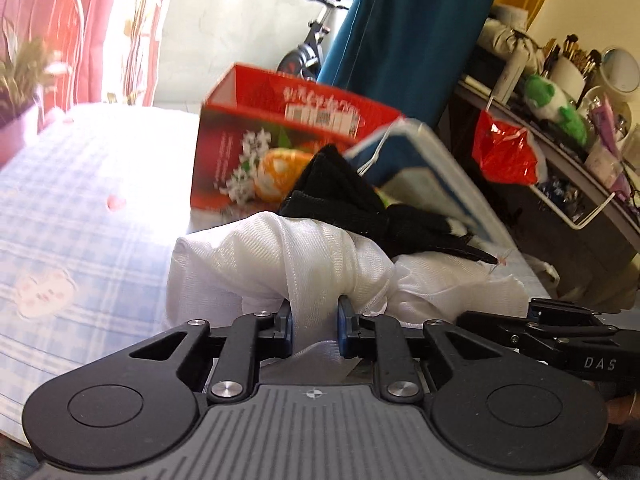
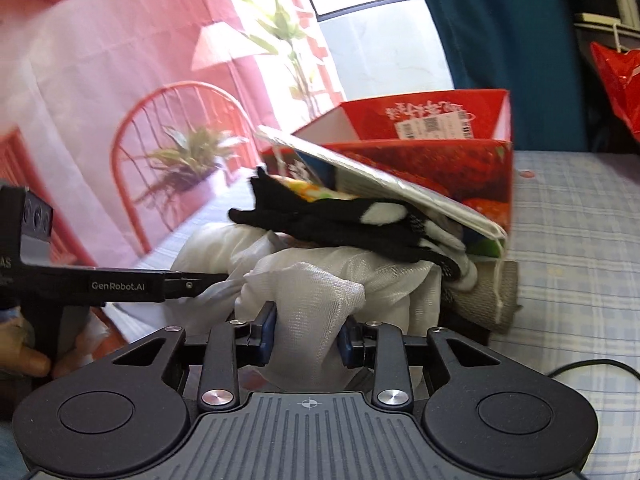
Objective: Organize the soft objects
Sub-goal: 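Carry the white cloth into the red box and open both tools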
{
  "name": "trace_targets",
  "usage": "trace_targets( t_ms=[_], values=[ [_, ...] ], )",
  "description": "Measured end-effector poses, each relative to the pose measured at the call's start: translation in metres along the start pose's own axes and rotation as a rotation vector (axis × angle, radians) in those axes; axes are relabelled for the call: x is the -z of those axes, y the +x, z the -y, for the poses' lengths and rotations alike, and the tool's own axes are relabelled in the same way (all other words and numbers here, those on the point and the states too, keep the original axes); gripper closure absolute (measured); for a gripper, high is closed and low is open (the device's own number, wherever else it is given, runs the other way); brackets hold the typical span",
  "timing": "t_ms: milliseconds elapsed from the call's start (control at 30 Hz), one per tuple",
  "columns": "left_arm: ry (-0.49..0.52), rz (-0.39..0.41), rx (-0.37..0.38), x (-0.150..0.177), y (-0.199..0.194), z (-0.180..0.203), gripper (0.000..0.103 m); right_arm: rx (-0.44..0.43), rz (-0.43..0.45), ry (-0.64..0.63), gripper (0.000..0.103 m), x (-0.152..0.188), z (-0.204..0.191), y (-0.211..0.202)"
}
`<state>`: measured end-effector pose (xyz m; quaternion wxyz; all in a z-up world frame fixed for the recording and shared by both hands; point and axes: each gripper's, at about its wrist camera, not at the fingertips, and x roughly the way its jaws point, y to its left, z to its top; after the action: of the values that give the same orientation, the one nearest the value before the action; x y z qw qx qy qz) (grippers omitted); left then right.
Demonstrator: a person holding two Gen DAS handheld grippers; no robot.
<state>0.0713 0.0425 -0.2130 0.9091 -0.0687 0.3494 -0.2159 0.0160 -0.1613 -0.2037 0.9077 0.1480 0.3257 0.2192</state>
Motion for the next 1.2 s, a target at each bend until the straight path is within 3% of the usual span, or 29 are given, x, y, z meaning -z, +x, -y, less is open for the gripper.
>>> trace_targets(
  t_ms=[200,333,500,767,1000,1200],
  values=[
    [0.03,0.0,-0.045,-0.006,-0.019,-0.002,0.082,-0.09,-0.051,0.06,0.075,-0.012,-0.003,0.004],
    [0.009,0.003,-0.058,-0.003,-0.029,-0.008,0.082,-0.096,-0.063,0.015,0.075,-0.017,-0.013,0.004],
    [0.019,0.094,-0.065,-0.025,-0.052,-0.006,0.082,-0.104,-0.004,-0.085,0.075,-0.034,-0.035,-0.007],
    [0.117,0.238,-0.056,-0.08,-0.073,0.02,0.075,-0.111,0.141,-0.144,0.075,-0.095,-0.048,-0.033],
    [0.16,0.27,-0.042,-0.132,-0.036,0.037,0.072,-0.042,0.208,-0.173,0.074,-0.147,-0.029,-0.021],
    [0.148,0.187,-0.017,-0.171,0.038,0.031,0.07,0.052,0.195,-0.167,0.074,-0.174,0.01,0.018]
  ],
)
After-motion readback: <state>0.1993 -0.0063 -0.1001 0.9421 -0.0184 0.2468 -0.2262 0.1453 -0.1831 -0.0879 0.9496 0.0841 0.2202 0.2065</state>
